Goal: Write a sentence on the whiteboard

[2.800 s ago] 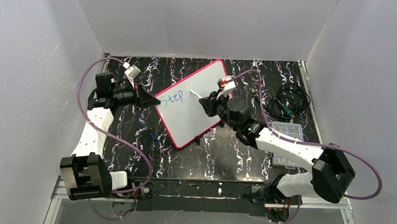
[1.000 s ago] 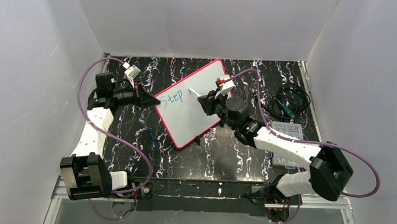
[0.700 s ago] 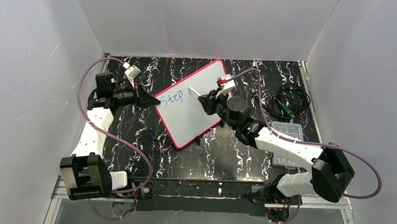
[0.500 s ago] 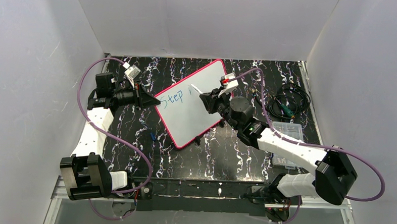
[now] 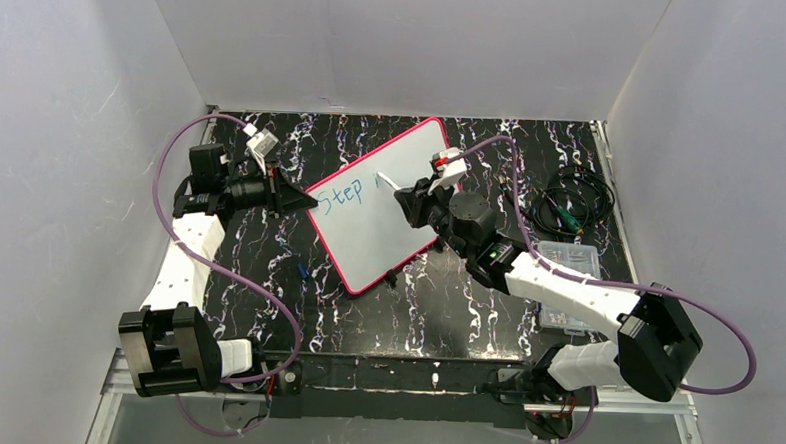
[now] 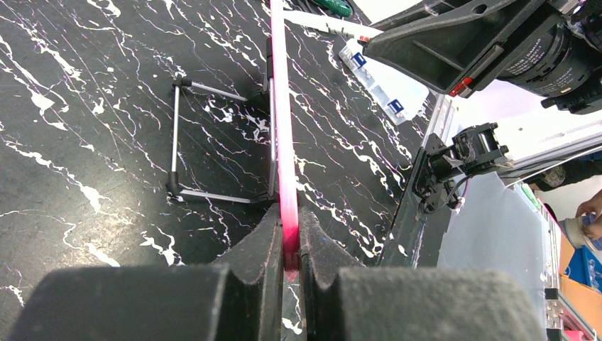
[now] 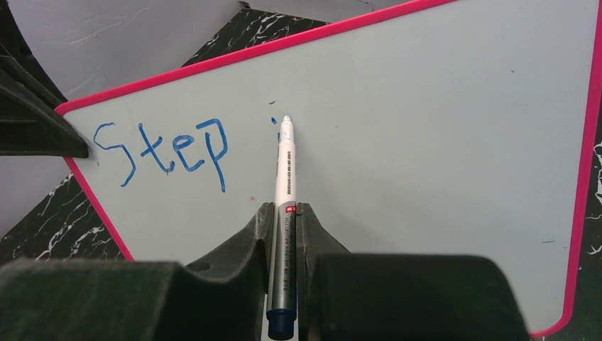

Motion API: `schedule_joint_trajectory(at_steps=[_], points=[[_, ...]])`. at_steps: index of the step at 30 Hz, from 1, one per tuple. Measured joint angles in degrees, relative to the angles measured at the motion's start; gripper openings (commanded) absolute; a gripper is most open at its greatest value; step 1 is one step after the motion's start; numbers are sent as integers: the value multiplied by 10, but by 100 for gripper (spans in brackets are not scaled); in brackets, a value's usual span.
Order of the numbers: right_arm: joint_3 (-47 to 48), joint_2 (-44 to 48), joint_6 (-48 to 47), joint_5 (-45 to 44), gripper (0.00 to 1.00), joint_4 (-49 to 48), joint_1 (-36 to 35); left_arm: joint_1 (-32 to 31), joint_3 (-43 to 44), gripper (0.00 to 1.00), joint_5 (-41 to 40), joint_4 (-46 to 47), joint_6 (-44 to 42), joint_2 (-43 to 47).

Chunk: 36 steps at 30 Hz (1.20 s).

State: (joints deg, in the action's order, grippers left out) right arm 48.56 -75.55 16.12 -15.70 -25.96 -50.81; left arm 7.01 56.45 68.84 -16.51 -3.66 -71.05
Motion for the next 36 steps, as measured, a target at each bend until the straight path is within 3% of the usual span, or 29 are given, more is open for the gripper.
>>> schedule_joint_trajectory(at_steps=[23,36], points=[[-35,12,18,2,1,18,-2,0,1,0,-3,-2,0,0],[-33,-3,14,0,1,-25,-2,0,1,0,-4,-2,1,0]])
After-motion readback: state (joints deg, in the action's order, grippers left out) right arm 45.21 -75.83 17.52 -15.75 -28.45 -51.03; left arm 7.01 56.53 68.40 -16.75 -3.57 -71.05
